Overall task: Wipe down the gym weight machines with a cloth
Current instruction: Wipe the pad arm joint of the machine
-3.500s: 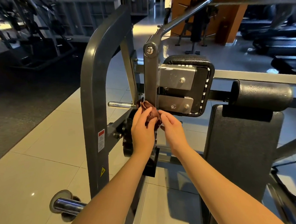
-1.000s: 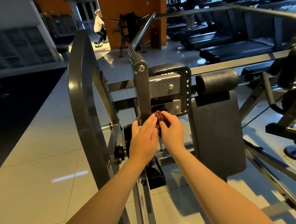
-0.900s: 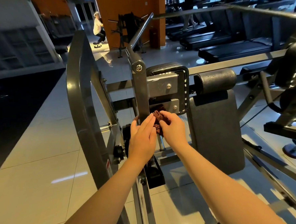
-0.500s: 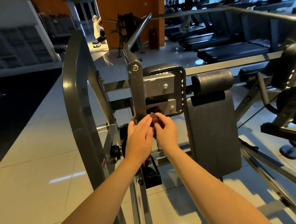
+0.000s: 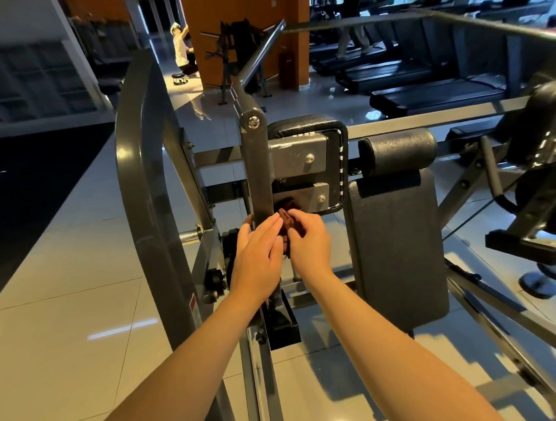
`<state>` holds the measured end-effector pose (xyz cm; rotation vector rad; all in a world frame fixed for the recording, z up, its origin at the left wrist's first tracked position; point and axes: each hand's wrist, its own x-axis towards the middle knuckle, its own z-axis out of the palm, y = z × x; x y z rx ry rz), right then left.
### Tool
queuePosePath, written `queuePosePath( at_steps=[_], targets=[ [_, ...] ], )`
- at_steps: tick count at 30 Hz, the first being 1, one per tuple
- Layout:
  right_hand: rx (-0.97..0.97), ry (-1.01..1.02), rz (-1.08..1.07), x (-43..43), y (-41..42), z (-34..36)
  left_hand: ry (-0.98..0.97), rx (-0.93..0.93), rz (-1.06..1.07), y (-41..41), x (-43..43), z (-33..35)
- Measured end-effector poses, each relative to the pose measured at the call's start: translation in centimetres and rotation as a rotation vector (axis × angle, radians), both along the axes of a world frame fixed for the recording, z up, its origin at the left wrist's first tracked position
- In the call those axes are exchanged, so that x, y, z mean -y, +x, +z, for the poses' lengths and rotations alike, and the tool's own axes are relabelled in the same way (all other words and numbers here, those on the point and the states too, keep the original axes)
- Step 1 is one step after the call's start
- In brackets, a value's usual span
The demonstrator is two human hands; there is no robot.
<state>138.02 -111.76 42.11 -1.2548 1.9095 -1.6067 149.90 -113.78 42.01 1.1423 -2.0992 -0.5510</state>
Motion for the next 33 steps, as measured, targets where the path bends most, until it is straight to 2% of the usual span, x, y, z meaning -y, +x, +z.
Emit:
queuePosePath(
  at_steps=[3, 6, 8, 15, 18, 22, 26, 29, 33],
  targets=[
    [0.008, 0.034, 0.006, -0.6, -1.7, 0.4, -0.003, 0.002, -0.013, 0.2, -0.1, -0.1],
    [0.178, -0.016, -0.161, -0.9, -3.2, 0.3, -0.006, 0.003, -0.009, 0.5, -0.2, -0.2],
    [0.215, -0.037, -0.179, -0.6, -2.6, 0.4, -0.002, -0.054, 0.006, 0.9, -0.3, 0.1],
    [0.153, 0.089, 0.079, -0.2, -1.2, 1.2, 0.05, -0.174, 0.053, 1.8, -0.9, 0.6],
    [0.021, 0.22, 0.106, -1.2, -2.0, 1.8, 0.102, -0.21, 0.078, 1.9, -0.8, 0.8],
    [0.141, -0.015, -0.001, -1.9, -1.9, 2.8, 0.156, -0.189, 0.06, 2.1, -0.6, 1.1],
    [0.157, -0.118, 0.06, -0.4, 1.0, 3.4, 0.195, -0.251, 0.069, 2.4, -0.5, 1.3],
    [0.136, -0.125, 0.032, 0.0, 2.2, 2.0, 0.214, -0.263, 0.054, 2.9, -0.1, 1.2],
    [0.104, 0.004, 0.013, 0.1, 2.3, -1.1, 0.191, -0.201, 0.036, 3.7, -0.1, 1.2]
  ],
)
